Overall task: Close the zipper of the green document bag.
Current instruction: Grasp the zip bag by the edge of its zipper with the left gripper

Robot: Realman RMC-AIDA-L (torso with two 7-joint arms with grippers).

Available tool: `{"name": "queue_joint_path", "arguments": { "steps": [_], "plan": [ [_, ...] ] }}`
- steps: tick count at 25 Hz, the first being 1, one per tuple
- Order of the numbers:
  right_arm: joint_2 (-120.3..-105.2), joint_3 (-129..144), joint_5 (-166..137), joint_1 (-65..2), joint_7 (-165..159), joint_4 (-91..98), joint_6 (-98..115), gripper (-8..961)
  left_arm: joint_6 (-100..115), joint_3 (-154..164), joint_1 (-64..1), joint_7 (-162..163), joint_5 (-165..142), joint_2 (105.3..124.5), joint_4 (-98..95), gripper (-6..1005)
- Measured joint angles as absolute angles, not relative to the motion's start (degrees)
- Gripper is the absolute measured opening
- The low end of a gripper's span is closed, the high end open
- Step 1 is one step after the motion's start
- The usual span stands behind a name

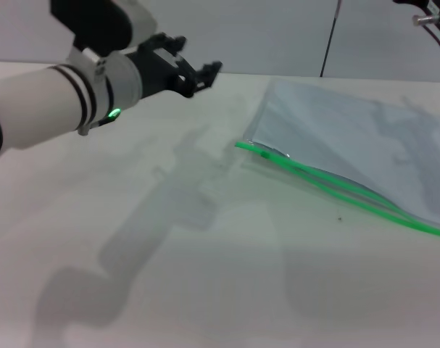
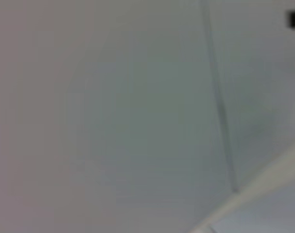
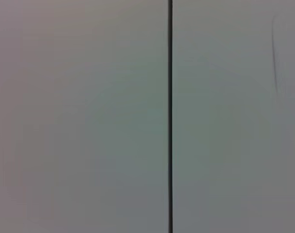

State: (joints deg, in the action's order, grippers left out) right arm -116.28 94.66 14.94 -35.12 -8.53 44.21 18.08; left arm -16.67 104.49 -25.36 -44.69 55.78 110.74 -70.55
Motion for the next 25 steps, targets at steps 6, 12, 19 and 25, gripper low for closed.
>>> {"name": "queue_joint_path", "arguments": {
  "steps": [6, 12, 19, 25],
  "plan": [
    [-116.28, 94.7, 14.9, -35.3, -8.5, 44.1, 18.0, 572, -27.8, 104.4, -29.5, -49.7, 55.5, 109.66, -70.6, 643],
    [-116.28, 94.7, 14.9, -35.4, -8.5, 44.1, 18.1, 573, -38.8, 104.3, -35.9, -51.0, 46.4, 110.89, -69.2, 642],
    [-116.27, 95.0, 14.9, -35.8, -8.5, 44.1, 18.0, 572, -42.9, 104.4, -40.2, -50.8, 37.6, 113.34, -64.4, 641],
    [-116.28, 95.2, 14.9, -36.2, -8.5, 44.0, 17.9, 572, -43.5, 104.7, -43.0, -50.9, 35.2, 114.60, -61.0, 641]
  ]
}}
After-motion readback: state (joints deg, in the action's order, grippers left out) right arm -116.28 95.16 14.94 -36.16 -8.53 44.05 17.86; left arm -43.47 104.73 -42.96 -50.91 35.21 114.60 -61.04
